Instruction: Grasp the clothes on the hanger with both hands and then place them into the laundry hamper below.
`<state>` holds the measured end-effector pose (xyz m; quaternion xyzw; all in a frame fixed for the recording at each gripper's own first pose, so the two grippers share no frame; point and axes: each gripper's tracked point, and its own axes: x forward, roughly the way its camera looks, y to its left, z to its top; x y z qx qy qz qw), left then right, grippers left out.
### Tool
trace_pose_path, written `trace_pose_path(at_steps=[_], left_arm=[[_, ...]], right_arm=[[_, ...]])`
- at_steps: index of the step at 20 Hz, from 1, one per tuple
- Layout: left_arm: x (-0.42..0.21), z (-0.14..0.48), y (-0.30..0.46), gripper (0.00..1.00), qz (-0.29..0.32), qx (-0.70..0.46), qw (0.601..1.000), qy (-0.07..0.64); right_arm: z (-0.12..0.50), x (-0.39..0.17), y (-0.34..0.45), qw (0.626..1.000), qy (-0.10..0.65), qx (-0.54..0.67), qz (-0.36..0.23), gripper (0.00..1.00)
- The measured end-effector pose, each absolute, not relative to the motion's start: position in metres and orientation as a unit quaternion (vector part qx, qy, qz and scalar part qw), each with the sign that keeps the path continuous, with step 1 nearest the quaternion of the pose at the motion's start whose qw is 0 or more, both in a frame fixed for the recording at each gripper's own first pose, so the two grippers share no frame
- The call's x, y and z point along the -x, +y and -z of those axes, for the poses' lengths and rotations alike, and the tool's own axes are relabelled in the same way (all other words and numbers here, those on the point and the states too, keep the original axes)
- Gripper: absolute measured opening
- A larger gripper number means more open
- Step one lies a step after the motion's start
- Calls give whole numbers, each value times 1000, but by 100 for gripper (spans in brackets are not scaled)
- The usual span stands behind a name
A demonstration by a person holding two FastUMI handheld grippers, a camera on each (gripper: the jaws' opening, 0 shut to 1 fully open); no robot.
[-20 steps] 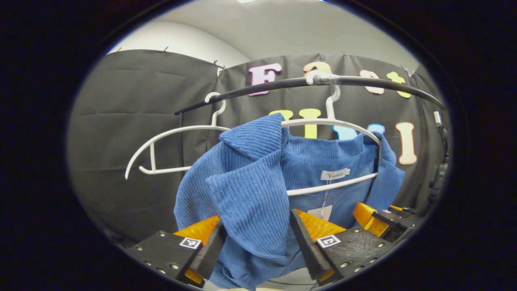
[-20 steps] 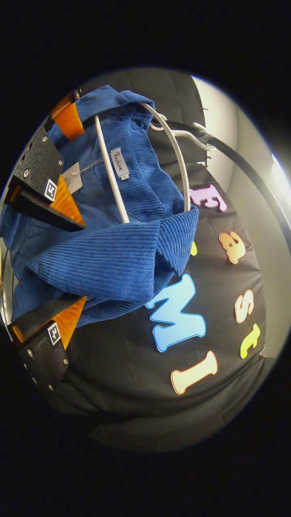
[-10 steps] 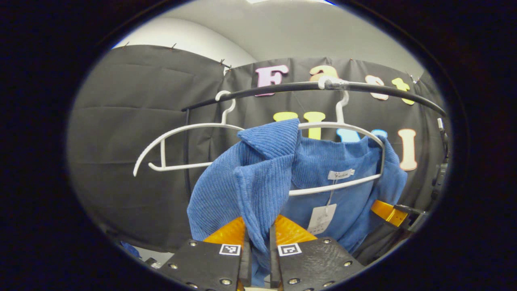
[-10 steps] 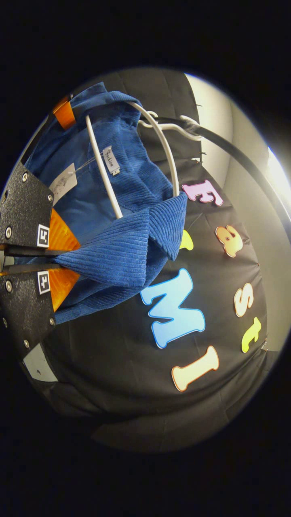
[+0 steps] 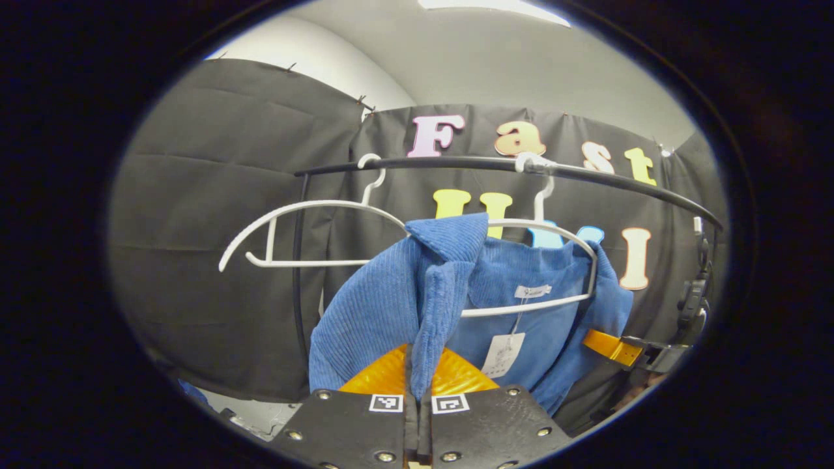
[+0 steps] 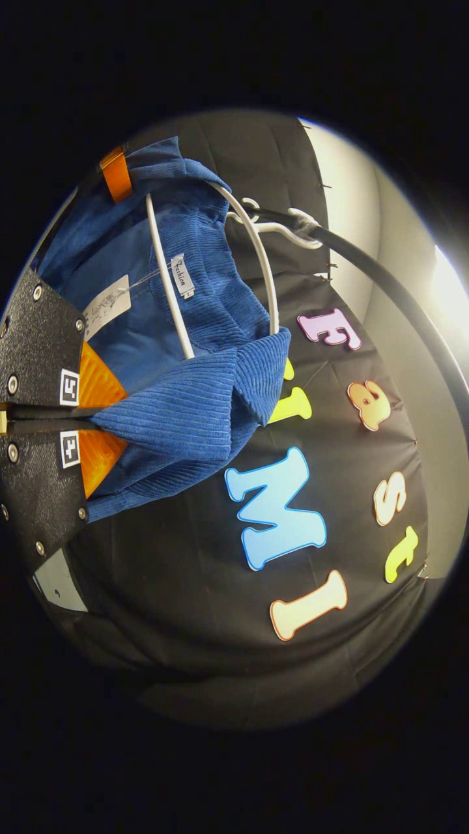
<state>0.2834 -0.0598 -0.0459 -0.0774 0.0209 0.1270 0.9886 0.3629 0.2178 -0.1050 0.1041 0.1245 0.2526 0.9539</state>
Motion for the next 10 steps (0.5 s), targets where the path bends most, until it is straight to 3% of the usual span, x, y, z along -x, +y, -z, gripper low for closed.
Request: trace_pose_path(at_steps=[10], left_arm=[[-251, 7, -34, 2, -128, 46, 990, -23]], right_arm=[[71, -382, 174, 973, 64, -96, -199, 0]])
